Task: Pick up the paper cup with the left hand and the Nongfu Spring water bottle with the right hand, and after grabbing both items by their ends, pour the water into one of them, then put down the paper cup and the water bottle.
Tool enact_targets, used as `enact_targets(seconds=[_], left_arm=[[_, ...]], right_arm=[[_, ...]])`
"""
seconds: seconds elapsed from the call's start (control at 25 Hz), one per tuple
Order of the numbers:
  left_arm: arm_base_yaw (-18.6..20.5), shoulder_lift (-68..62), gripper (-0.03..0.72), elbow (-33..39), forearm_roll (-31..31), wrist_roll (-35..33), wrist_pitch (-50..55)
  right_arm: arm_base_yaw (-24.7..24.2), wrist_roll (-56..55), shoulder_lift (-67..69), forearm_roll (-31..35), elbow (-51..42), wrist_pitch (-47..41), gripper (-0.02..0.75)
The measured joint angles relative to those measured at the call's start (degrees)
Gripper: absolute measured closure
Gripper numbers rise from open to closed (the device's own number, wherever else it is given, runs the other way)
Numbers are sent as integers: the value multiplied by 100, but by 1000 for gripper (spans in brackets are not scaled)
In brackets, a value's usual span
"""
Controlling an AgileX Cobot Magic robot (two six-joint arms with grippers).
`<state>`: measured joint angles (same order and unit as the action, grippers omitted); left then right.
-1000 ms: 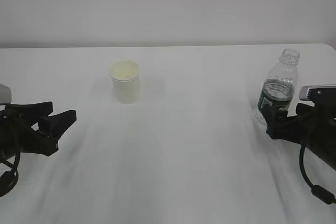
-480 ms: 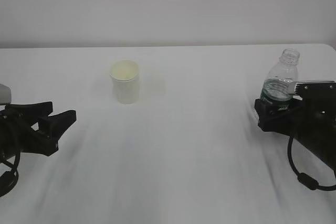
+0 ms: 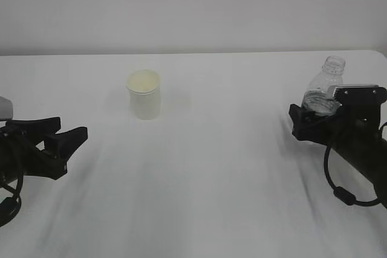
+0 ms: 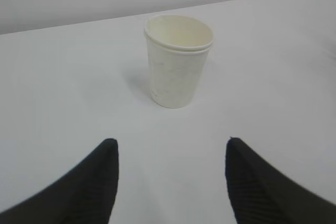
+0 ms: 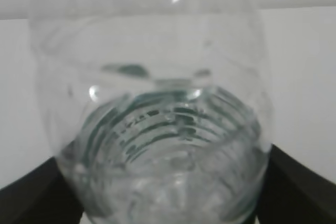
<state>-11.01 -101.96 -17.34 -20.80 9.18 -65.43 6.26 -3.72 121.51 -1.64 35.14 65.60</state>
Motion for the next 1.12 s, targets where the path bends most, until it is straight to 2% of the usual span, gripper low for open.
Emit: enact_targets(seconds=[0.52, 0.88, 1.12], left_arm=[[0, 0, 228, 0, 32, 0, 0], [0, 0, 228, 0, 32, 0, 0], [0, 0, 228, 0, 32, 0, -4]], right_arm=[[0, 2, 184, 0, 159, 0, 89], [0, 12, 184, 11, 194, 0, 193], [0, 23, 188, 11, 194, 0, 230]])
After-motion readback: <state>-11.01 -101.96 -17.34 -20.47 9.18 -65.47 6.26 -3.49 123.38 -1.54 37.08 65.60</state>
